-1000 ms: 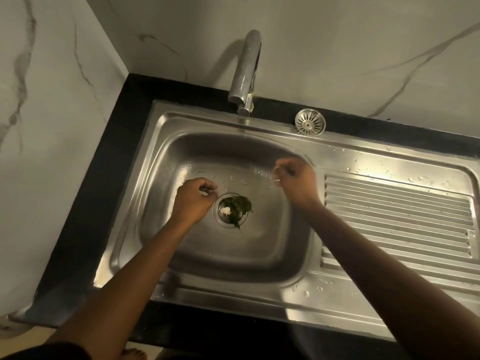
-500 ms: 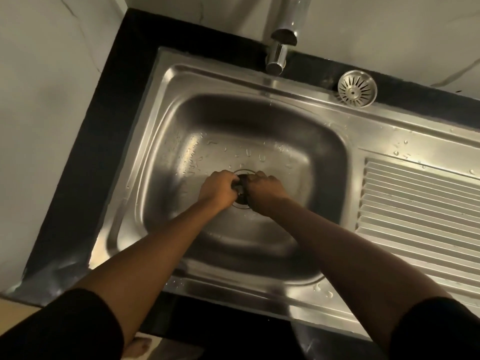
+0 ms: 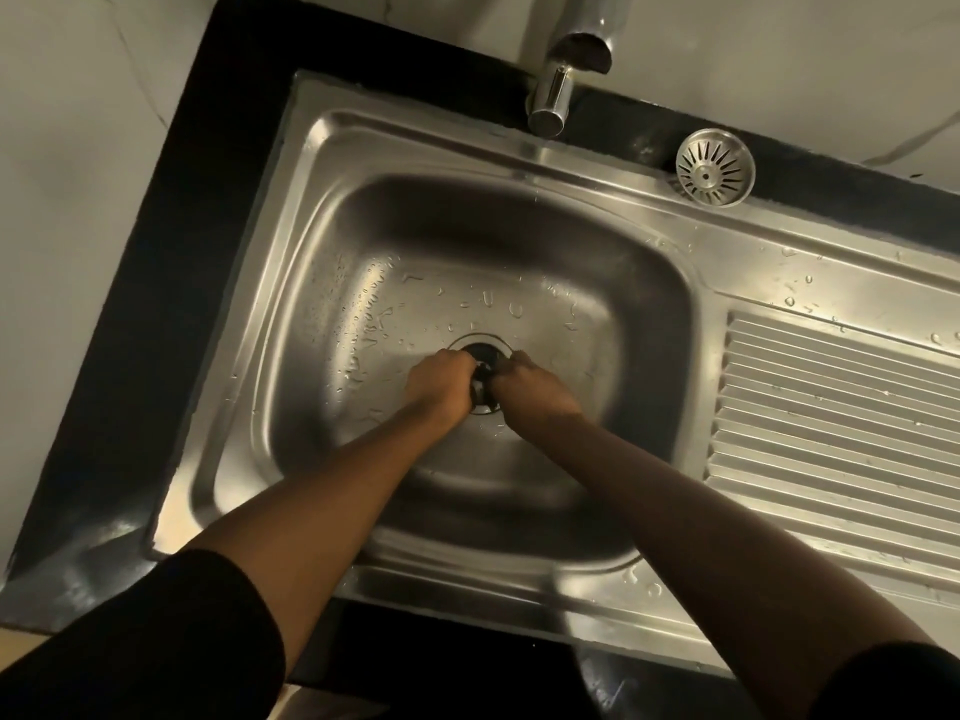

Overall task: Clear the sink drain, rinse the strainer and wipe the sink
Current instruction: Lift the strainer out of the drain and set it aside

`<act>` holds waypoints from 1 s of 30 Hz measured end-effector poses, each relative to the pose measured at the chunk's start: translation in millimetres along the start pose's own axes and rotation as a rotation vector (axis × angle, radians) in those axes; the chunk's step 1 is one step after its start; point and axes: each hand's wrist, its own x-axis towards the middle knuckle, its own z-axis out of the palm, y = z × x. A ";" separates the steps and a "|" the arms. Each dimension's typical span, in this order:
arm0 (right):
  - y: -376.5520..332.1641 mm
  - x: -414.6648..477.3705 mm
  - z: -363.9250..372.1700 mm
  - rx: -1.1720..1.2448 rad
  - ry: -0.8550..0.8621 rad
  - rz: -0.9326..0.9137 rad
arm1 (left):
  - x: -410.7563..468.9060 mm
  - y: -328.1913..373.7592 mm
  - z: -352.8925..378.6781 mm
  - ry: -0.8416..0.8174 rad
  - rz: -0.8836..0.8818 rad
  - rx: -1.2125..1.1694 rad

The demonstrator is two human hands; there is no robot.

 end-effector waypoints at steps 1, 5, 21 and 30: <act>2.1 -2.3 -2.1 0.038 -0.004 0.015 | -0.7 -0.7 0.9 0.005 0.000 -0.011; 11.6 -6.9 -10.2 0.200 -0.013 0.065 | -4.2 -5.9 -0.3 0.034 -0.024 -0.101; 4.4 -79.5 -63.1 1.590 0.334 0.423 | -84.0 -6.3 -79.8 0.296 -0.172 -0.874; -15.6 -120.8 -86.4 1.807 0.326 0.324 | -181.0 -10.7 -93.2 0.503 -0.240 -1.100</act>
